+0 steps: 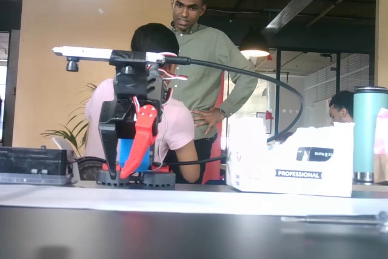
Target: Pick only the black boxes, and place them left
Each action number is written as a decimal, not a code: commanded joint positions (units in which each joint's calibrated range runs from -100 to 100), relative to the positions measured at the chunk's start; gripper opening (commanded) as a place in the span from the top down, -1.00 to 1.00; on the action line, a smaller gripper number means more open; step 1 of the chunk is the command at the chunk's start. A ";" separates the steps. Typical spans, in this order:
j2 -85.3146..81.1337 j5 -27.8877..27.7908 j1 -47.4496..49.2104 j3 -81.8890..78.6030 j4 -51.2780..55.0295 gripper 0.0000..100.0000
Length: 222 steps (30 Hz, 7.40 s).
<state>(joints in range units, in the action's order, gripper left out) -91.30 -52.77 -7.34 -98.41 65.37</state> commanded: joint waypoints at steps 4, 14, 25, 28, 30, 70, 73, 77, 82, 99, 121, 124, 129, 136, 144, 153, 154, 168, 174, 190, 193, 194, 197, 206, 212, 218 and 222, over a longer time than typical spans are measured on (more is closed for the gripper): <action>-0.64 -0.02 5.73 -0.70 0.21 1.00; -0.40 -0.39 8.59 10.82 0.21 0.54; 32.63 -0.02 15.52 37.51 0.21 0.45; 43.06 -0.54 14.92 47.70 0.13 0.45; 48.67 -2.23 14.57 55.24 0.13 0.44; 96.95 -33.60 -17.48 108.34 8.48 0.04; 97.03 -33.60 -18.86 108.25 8.87 0.04; 97.59 -33.60 -19.30 106.83 8.16 0.04; 97.74 -33.49 -19.90 104.26 8.08 0.04; 97.82 -33.02 -15.05 84.23 -7.58 0.57; 84.79 -13.60 4.26 107.72 18.97 0.68; 84.47 -8.60 11.02 111.62 21.83 0.68; 84.47 -0.49 23.23 116.76 23.50 0.68; 84.39 9.67 40.47 120.75 23.50 0.68; 83.60 20.46 58.23 124.03 24.53 0.67; 77.67 28.46 73.90 119.69 33.83 0.67; 76.80 28.61 75.12 117.91 33.83 0.67; 67.32 28.03 80.23 91.14 33.83 0.11; 65.98 22.56 79.53 92.29 33.75 -0.05; 67.16 2.35 33.80 98.06 23.98 -0.05; 70.32 0.67 28.00 99.03 22.39 -0.05; 71.90 0.46 26.00 99.39 21.27 -0.05; 76.80 -0.44 21.24 102.49 19.37 -0.05; 93.48 -0.91 13.44 121.64 19.29 -0.05; 102.88 -3.60 7.99 133.87 19.37 -0.05; 109.20 -6.39 2.88 141.94 19.37 -0.05; 112.52 -7.97 1.23 144.51 19.37 -0.05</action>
<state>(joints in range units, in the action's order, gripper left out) 21.08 -59.56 -3.65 38.31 85.81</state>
